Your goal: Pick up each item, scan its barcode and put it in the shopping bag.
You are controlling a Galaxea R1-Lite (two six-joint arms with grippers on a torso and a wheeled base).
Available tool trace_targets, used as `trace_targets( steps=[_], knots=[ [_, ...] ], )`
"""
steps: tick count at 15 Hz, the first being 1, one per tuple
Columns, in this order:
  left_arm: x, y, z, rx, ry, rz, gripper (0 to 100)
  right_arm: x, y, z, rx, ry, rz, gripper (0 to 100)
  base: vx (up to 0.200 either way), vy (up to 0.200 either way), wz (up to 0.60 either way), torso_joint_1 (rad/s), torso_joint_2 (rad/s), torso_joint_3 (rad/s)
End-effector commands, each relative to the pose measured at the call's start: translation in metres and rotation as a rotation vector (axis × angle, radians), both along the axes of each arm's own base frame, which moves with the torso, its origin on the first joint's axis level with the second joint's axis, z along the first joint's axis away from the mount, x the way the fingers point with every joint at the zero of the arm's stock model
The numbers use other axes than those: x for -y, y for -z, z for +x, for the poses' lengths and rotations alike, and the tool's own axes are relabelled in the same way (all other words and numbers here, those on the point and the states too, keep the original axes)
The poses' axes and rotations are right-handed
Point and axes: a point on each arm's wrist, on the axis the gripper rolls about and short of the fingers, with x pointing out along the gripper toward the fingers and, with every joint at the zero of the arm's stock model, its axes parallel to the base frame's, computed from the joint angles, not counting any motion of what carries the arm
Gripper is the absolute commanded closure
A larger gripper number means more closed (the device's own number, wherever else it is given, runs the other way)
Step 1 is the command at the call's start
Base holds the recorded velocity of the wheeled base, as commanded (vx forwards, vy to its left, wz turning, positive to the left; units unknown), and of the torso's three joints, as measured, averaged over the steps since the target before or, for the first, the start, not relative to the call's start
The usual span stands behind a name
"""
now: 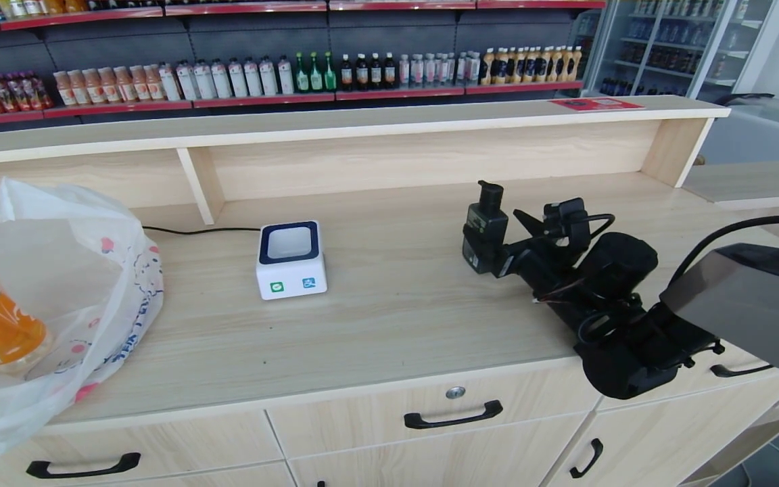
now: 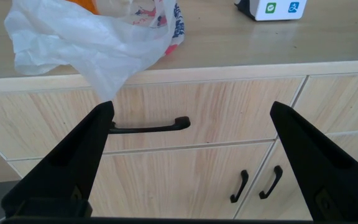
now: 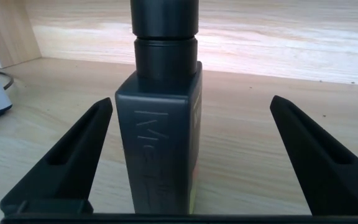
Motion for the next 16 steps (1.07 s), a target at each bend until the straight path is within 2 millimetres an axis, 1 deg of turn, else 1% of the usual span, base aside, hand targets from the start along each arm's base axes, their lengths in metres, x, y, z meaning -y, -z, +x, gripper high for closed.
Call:
trace_targets(
  steps=[1,3,4,7,8,12,13,14,16],
  knots=[
    [0.000,0.000,0.000,0.000,0.000,0.000,0,-0.009,0.007,-0.001,-0.013,-0.021,-0.005,0,0.000,0.000,0.00,0.000,0.00,0.000],
    [0.000,0.000,0.000,0.000,0.000,0.000,0,-0.011,0.012,0.002,-0.020,-0.024,-0.008,0,0.000,0.000,0.00,0.000,0.00,0.000],
    [0.000,0.000,0.000,0.000,0.000,0.000,0,-0.013,0.017,0.008,-0.021,-0.023,-0.006,0,0.000,0.000,0.00,0.000,0.00,0.000],
    [0.000,0.000,0.000,0.000,0.000,0.002,0,-0.013,0.013,0.017,0.015,-0.016,0.004,0,0.000,0.000,0.00,0.000,0.00,0.000],
    [0.000,0.000,0.000,0.000,0.000,0.002,0,-0.017,0.012,0.017,0.021,-0.022,0.006,0,0.000,0.000,0.00,0.000,0.00,0.000],
    [0.000,0.000,0.000,0.000,0.000,0.008,0,-0.018,0.015,0.017,0.011,0.021,0.020,0,0.000,0.000,0.00,0.000,0.00,0.000],
    [0.000,0.000,0.000,0.000,0.001,0.008,0,-0.018,0.013,0.016,0.016,0.023,0.017,0,0.000,0.000,0.00,0.000,0.00,0.000],
    [0.000,0.000,0.000,0.000,0.000,0.008,0,-0.017,0.006,0.014,0.029,0.028,0.022,0,0.000,0.000,0.00,0.000,0.00,0.000],
    [0.000,0.000,0.000,0.000,0.000,0.008,0,-0.016,-0.002,0.013,0.038,0.023,0.049,0,0.000,0.000,0.00,0.000,0.00,0.000]
  ],
)
